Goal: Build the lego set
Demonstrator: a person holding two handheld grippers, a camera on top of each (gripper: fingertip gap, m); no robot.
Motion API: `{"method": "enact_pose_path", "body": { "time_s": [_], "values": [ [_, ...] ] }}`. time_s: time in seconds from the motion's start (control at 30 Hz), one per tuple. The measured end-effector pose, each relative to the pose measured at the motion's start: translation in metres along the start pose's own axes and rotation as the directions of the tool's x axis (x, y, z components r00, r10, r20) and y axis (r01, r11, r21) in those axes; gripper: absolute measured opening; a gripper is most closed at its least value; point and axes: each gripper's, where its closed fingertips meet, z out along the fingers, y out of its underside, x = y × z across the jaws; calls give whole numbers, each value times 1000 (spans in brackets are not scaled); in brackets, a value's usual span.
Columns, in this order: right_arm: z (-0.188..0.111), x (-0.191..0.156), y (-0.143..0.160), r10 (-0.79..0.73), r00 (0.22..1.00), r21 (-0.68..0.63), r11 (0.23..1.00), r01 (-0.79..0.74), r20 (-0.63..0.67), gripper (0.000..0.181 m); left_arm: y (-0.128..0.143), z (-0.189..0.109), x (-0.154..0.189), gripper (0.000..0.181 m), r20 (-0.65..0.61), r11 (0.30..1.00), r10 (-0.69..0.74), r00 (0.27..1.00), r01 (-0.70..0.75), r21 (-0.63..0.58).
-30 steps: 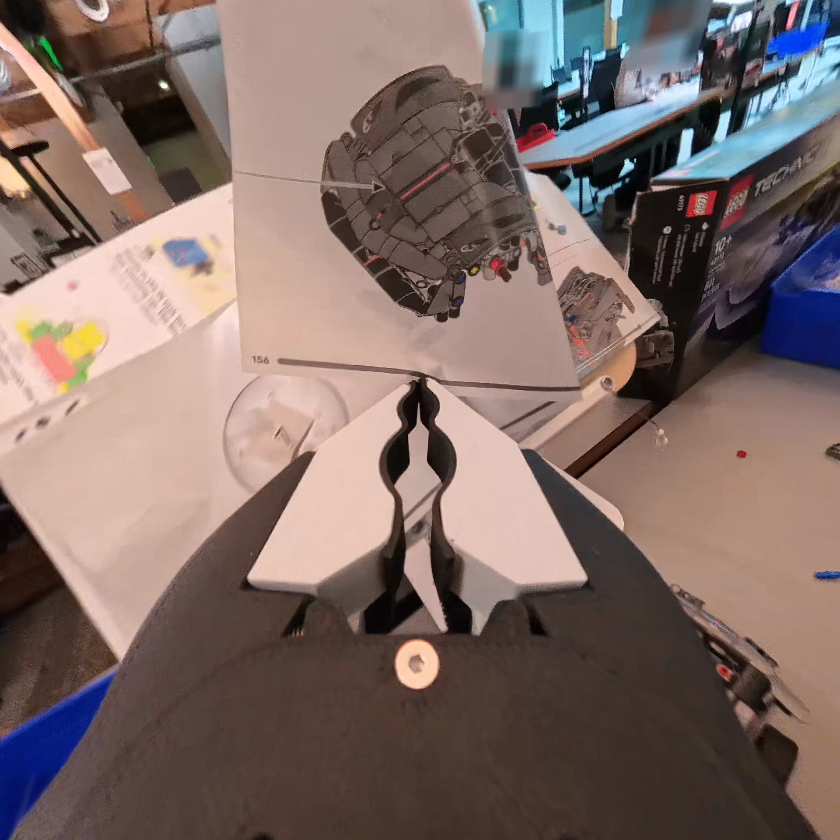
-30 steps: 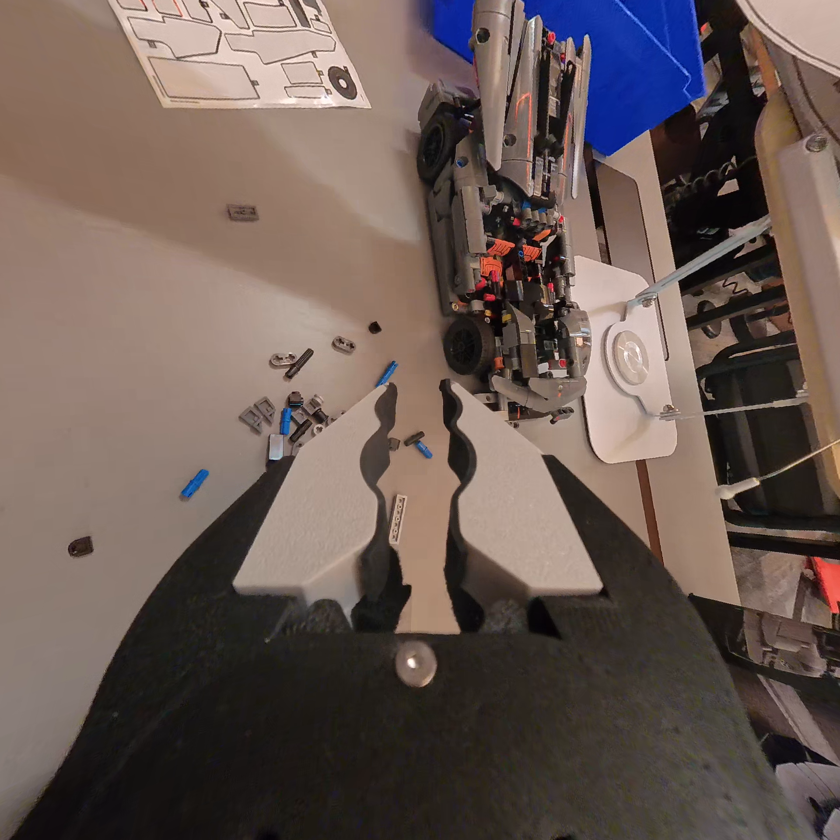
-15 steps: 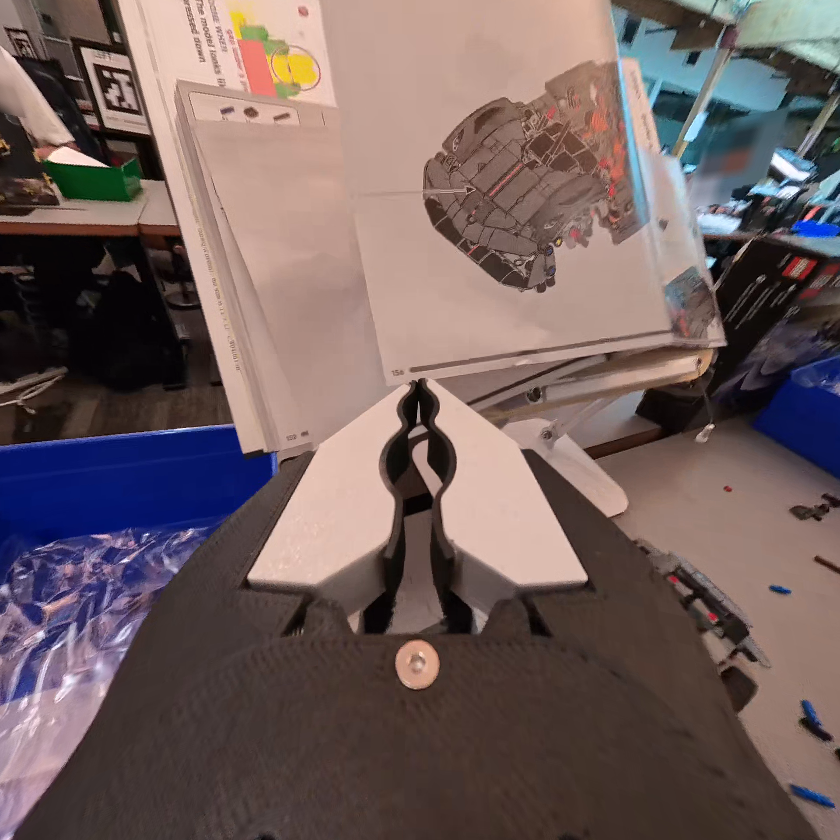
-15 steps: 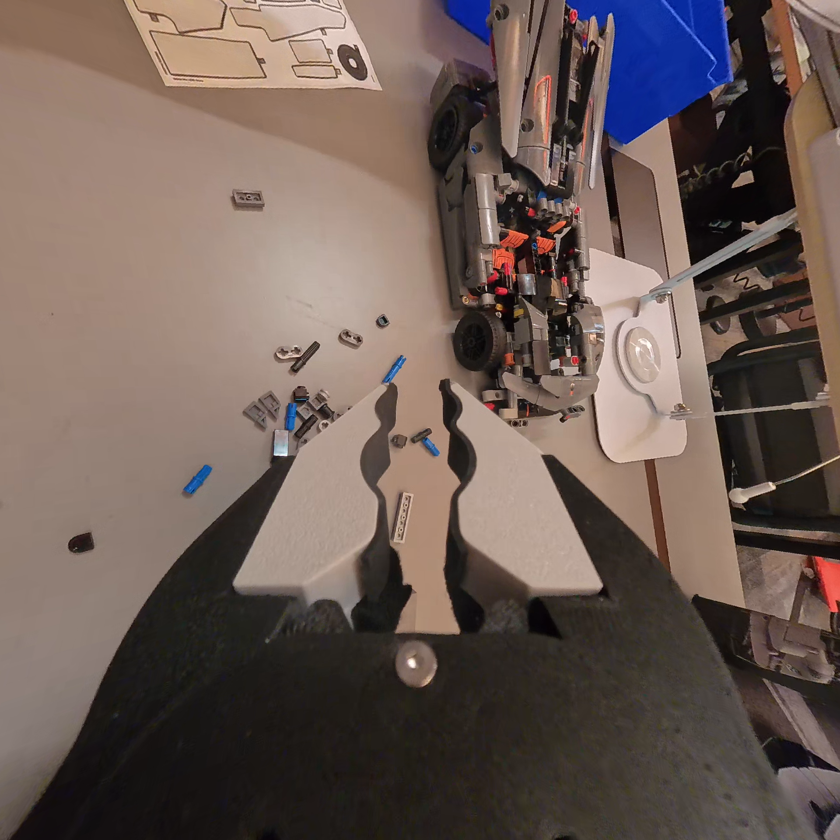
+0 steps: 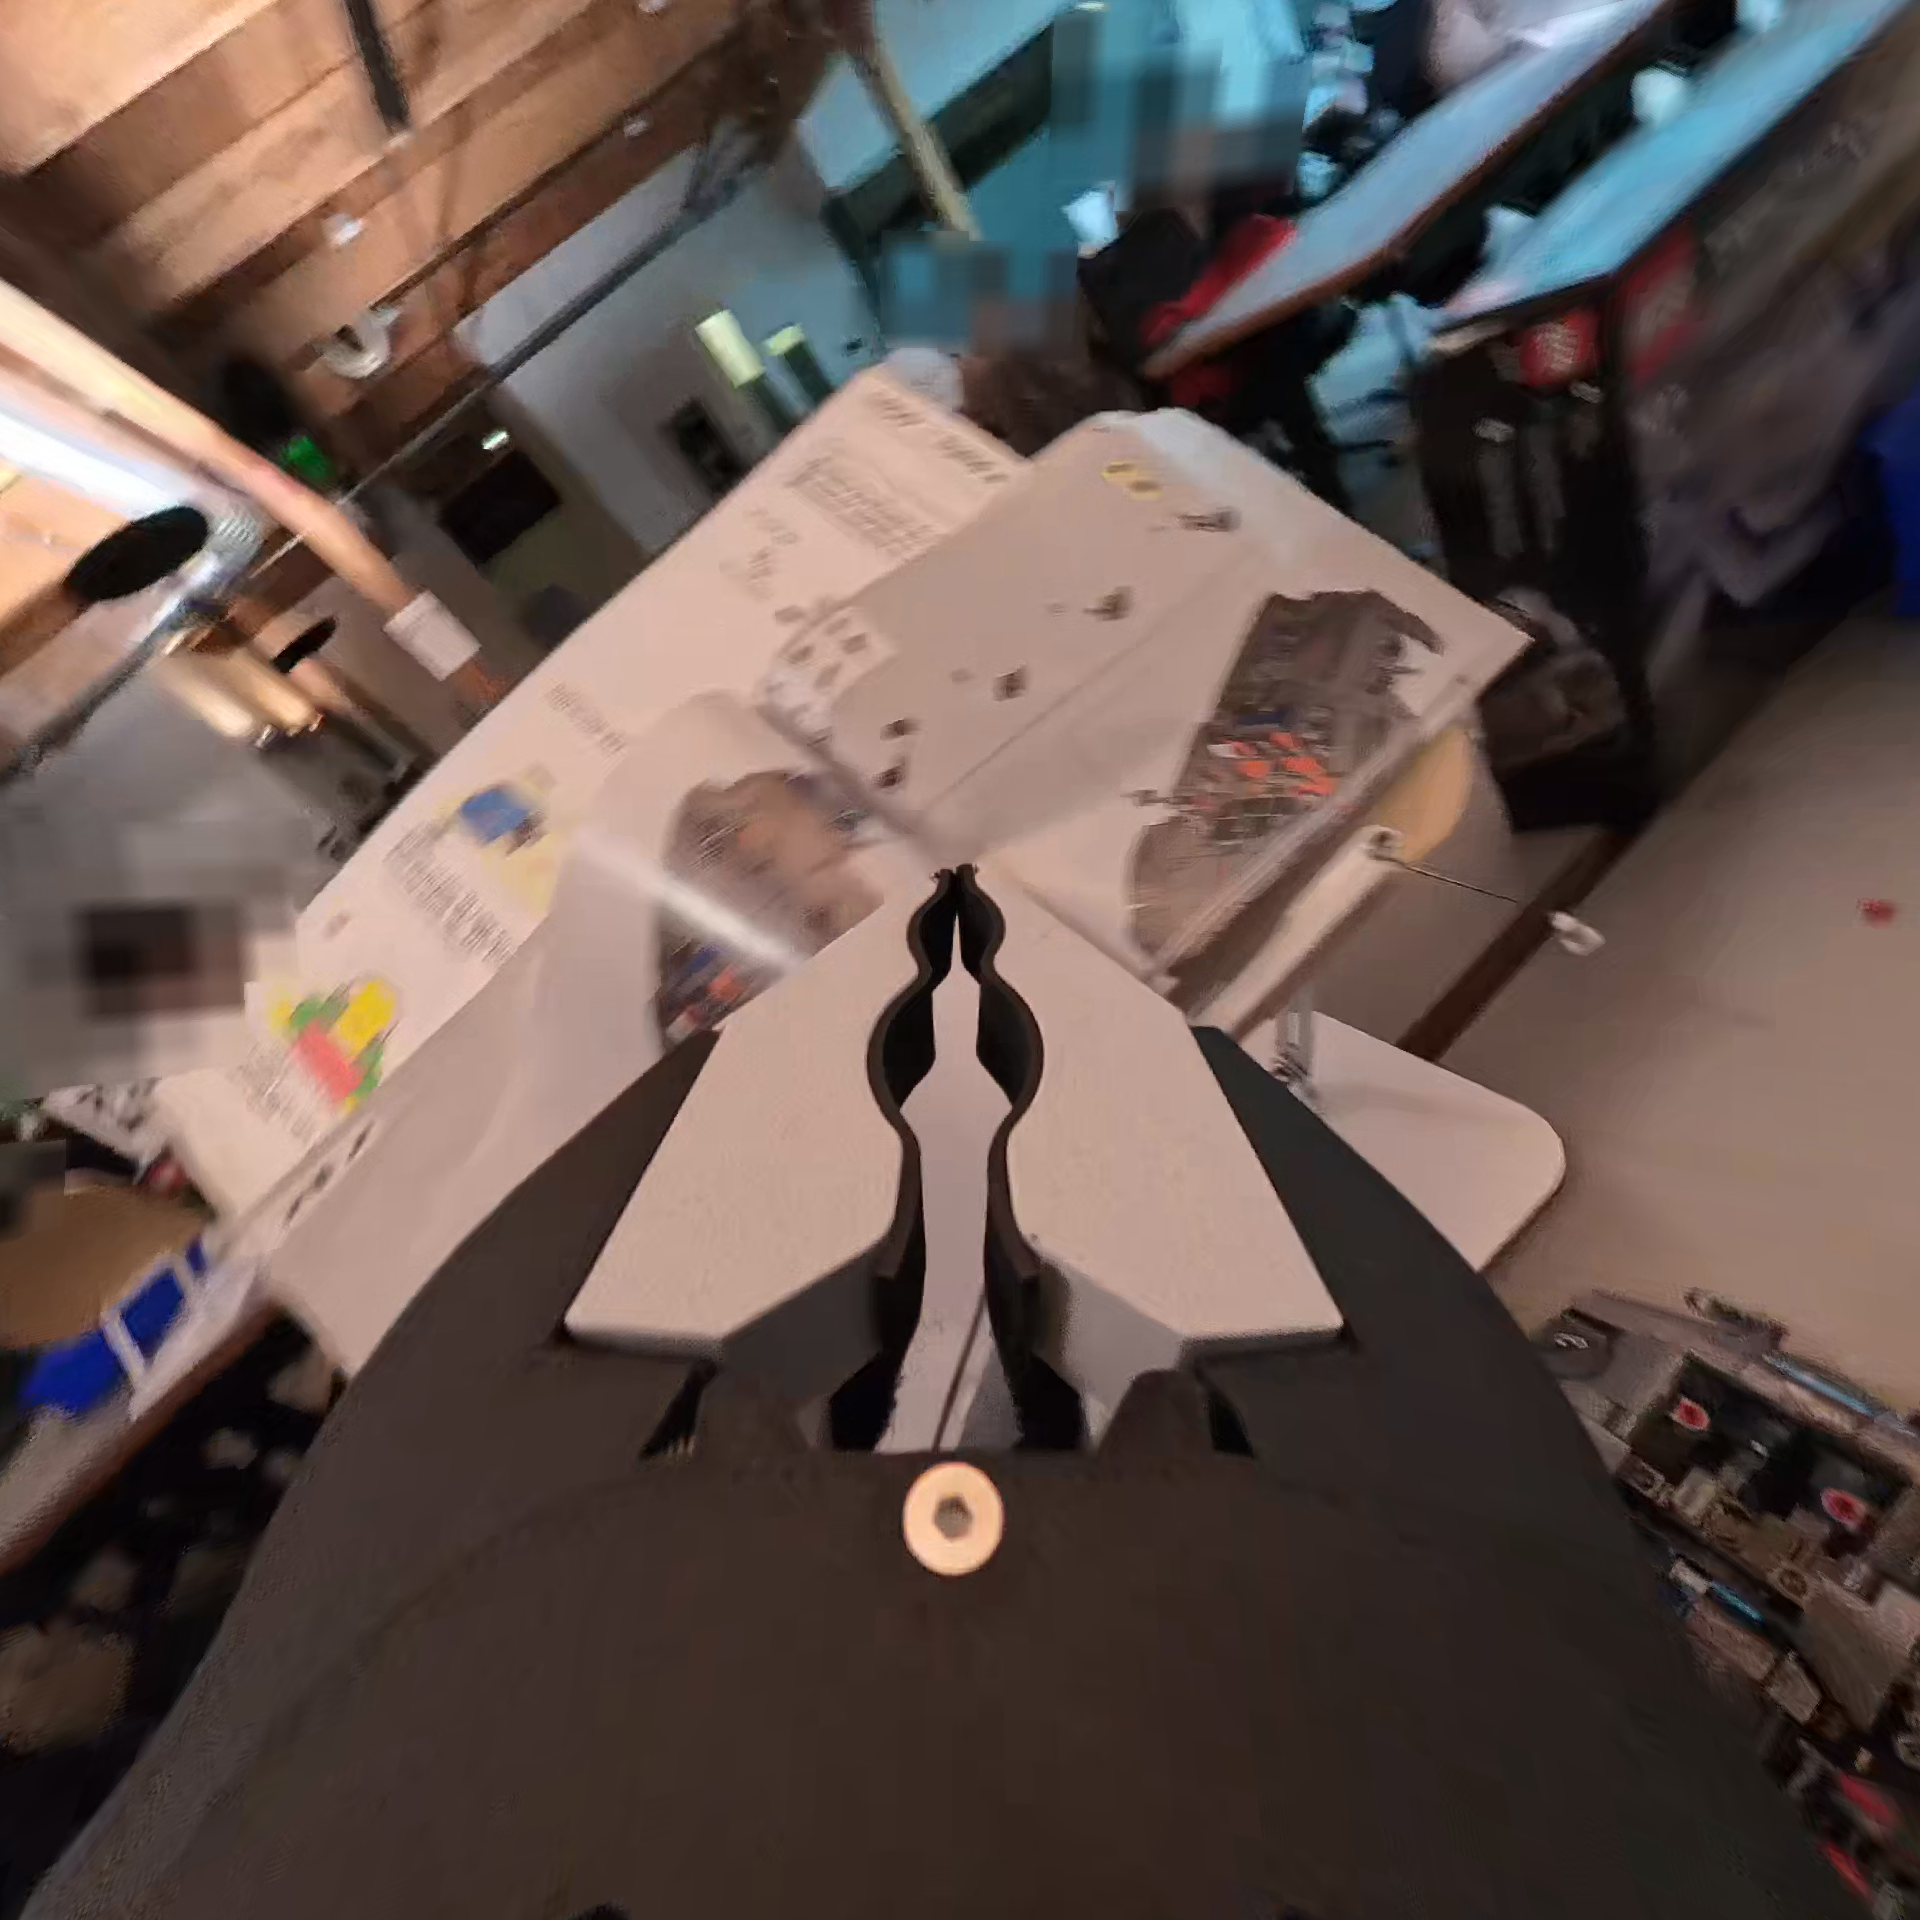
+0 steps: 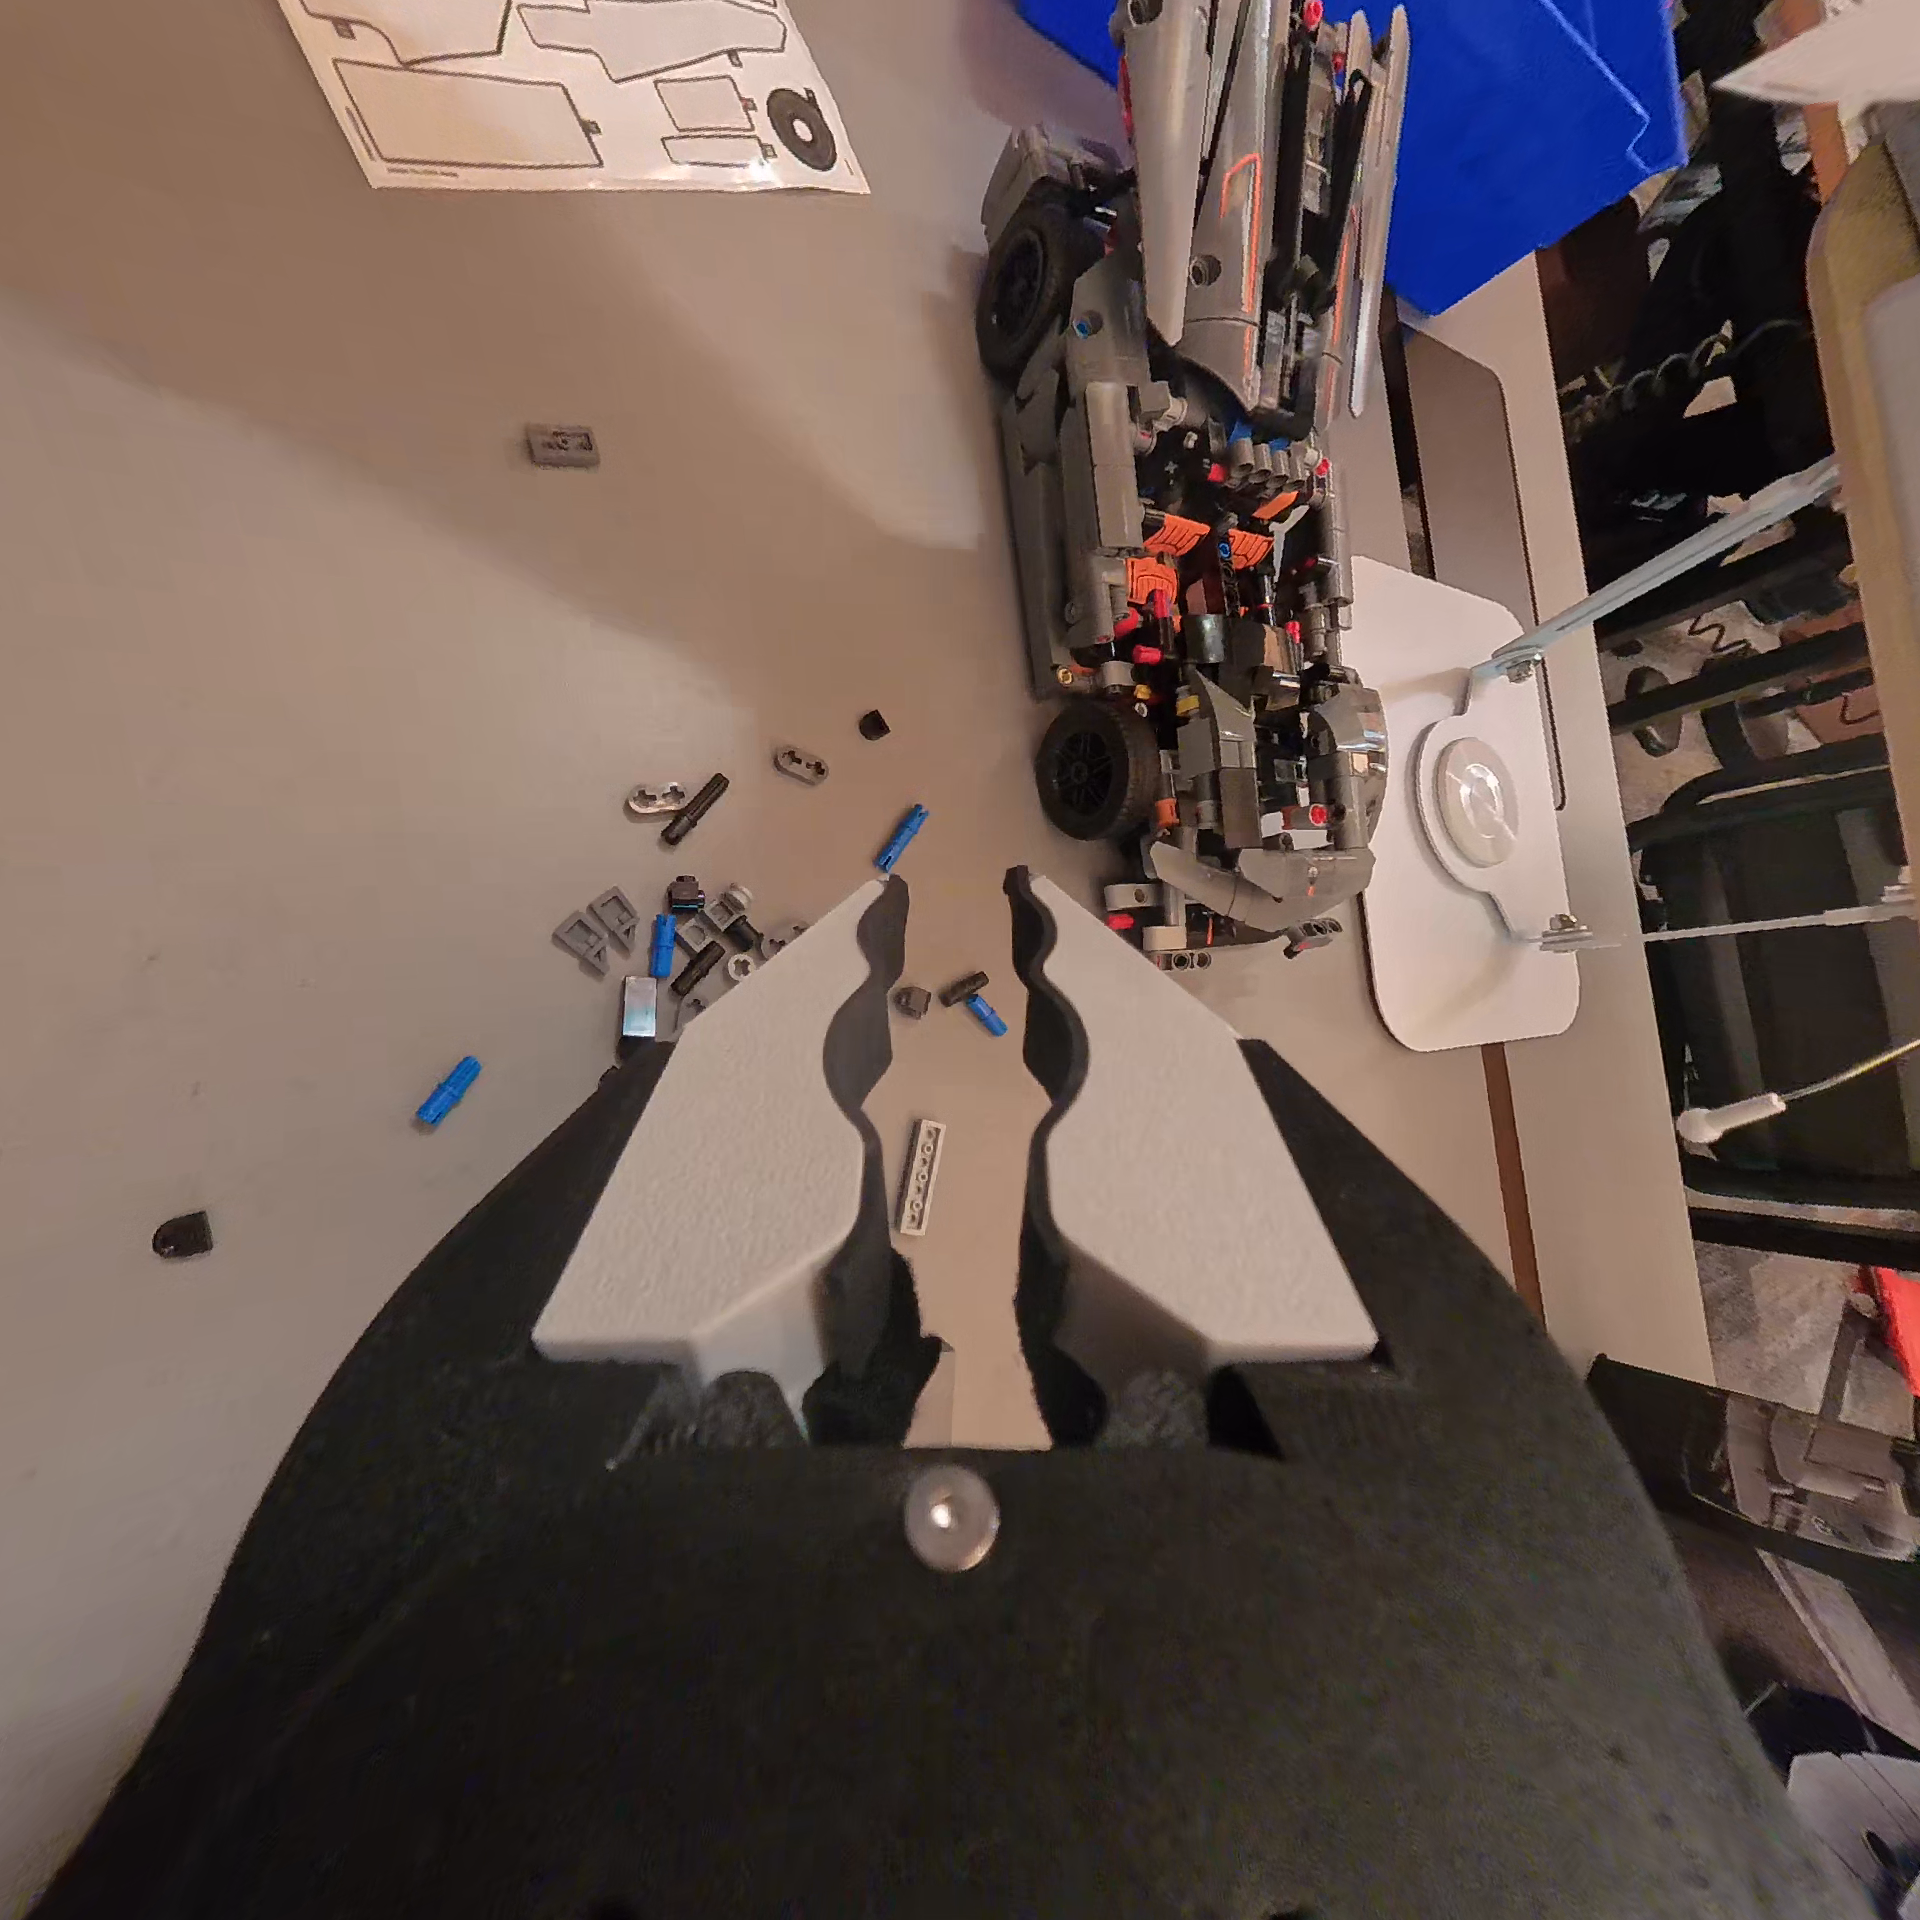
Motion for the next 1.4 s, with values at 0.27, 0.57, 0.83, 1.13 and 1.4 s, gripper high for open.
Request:
{"method": "enact_pose_path", "body": {
  "time_s": [0.27, 0.57, 0.83, 1.13, 1.4],
  "values": [
    [-1, 0, -1, 3, 1000, 8, 1000, -3, 6, 18, 72, 61, 16, 0, -20, 942, 115, 993, -115, -315],
    [1, -2, 1, 8, 1000, 1, 1000, -8, 20, 19, 116, 68, -5, 0, 37, 924, -87, 995, 95, -370],
    [2, -2, 3, 5, 1000, -10, 1000, -4, 16, 19, 118, 66, -4, 0, 135, 891, 188, 973, -111, -440],
    [3, -2, 4, 5, 1000, -15, 1000, -5, 19, 19, 77, 58, 51, 46, 100, 858, 418, 903, -357, -369],
    [2, -2, 5, 8, 1000, -18, 1000, -8, 16, 19, 82, 39, 20, 58, 102, 861, 421, 901, -361, -357]
  ]
}}
